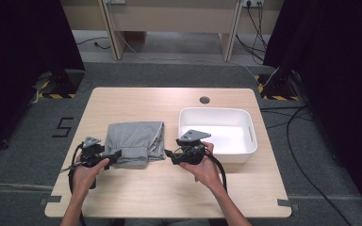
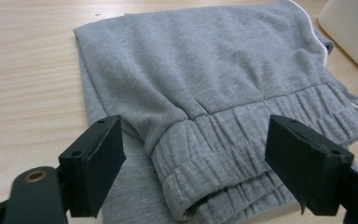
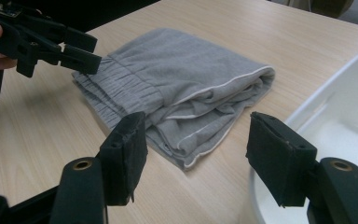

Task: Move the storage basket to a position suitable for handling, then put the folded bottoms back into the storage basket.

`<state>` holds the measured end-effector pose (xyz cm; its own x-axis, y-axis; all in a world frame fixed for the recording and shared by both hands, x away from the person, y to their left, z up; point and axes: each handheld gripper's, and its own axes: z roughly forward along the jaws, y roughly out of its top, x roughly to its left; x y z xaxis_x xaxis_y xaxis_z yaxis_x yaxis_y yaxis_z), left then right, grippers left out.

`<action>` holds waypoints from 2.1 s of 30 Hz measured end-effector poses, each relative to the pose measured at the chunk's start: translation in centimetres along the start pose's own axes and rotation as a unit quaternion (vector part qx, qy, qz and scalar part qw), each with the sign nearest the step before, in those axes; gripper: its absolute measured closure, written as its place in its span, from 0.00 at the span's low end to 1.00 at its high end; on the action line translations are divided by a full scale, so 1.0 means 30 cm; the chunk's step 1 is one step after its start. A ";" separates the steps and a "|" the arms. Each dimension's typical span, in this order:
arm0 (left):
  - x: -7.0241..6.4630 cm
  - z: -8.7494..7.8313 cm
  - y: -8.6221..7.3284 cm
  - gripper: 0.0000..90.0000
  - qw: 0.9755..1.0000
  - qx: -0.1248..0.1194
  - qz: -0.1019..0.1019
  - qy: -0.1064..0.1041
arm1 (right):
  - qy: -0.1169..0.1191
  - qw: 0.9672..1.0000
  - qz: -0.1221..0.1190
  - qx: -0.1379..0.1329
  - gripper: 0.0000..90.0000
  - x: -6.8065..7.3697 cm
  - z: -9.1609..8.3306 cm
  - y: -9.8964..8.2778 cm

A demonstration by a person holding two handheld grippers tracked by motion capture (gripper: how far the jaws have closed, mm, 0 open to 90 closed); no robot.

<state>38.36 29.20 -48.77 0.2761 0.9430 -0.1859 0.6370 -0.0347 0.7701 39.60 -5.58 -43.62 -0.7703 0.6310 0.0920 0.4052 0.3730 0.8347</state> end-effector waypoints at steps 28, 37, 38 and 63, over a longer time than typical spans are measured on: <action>0.027 0.030 -0.010 0.20 1.000 0.007 -0.016 0.005 | 0.011 0.999 -0.026 0.029 0.43 0.088 0.139 0.011; 0.028 0.057 -0.028 0.26 1.000 0.026 -0.006 -0.002 | 0.004 0.999 -0.031 0.036 0.43 0.111 0.190 0.007; 0.026 0.058 -0.029 0.29 1.000 0.027 -0.007 -0.004 | 0.003 0.999 -0.033 0.036 0.43 0.112 0.196 0.005; -0.065 -0.062 -0.180 0.50 0.997 0.033 -0.001 -0.068 | -0.012 0.997 -0.043 0.065 0.42 0.124 0.211 -0.049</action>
<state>33.04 28.16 -51.43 0.3672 0.8897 -0.2714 0.6824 -0.0594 0.7285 39.26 0.54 -47.94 -0.7929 0.6093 0.0090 0.4005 0.5100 0.7612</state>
